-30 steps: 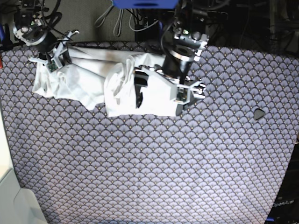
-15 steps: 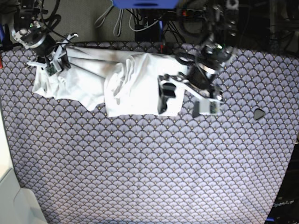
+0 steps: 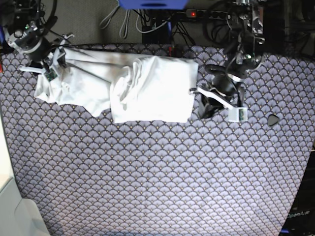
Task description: Fold the T-shirt properly
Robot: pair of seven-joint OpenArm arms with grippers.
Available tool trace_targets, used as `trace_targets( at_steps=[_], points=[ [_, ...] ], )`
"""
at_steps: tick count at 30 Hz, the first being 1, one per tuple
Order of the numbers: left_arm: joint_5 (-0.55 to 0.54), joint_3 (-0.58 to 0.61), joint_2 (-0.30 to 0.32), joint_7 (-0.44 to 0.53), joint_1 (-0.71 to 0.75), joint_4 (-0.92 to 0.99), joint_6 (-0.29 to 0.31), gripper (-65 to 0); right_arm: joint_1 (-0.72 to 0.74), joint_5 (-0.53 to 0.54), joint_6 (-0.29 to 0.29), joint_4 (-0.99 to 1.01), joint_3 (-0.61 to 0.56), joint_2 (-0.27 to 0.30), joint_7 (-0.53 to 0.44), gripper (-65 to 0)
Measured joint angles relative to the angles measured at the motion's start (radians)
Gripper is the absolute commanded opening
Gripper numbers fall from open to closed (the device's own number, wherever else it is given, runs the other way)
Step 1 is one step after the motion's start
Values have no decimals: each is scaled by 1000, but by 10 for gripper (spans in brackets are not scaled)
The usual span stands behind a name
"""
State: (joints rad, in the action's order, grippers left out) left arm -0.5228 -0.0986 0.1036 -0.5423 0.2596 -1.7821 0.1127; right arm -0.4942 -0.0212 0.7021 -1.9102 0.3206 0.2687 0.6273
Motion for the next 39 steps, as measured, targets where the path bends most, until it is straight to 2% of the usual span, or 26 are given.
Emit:
trace_targets(
  at_steps=[5,9,12,15,18,21,25,33,39],
  points=[
    [2,-48,12,0,2,0,-8,-600,37,11,1,-28,96,-6,20,-300],
    [2,-60,33,-1,5,0,-4,-600,87,12,0,-21,169,-48,20,-233],
    [1,-58,32,0,8,0,-5,-600,125,8,0,-21,181,-50,31,-203],
    [1,-58,49,-1,24,0,-4,-600,167,11,2,-18,180,-92,103,-183],
    [-1,-59,55,-1,27,-1,-5,-600,224,11,2,1,180,-96,177,-176],
    [-2,-59,58,0,25,-4,-4,-600,241,11,1,1,182,-125,218,-176],
    [-6,-60,82,-4,27,-4,-5,-600,248,13,1,46,191,-146,217,-176],
    [0,-61,81,-1,40,-42,-4,-600,349,4,-6,286,342,-152,222,-176],
    [1,-61,82,-1,35,-53,-5,-600,357,11,-7,297,355,-154,219,-176]
  ],
)
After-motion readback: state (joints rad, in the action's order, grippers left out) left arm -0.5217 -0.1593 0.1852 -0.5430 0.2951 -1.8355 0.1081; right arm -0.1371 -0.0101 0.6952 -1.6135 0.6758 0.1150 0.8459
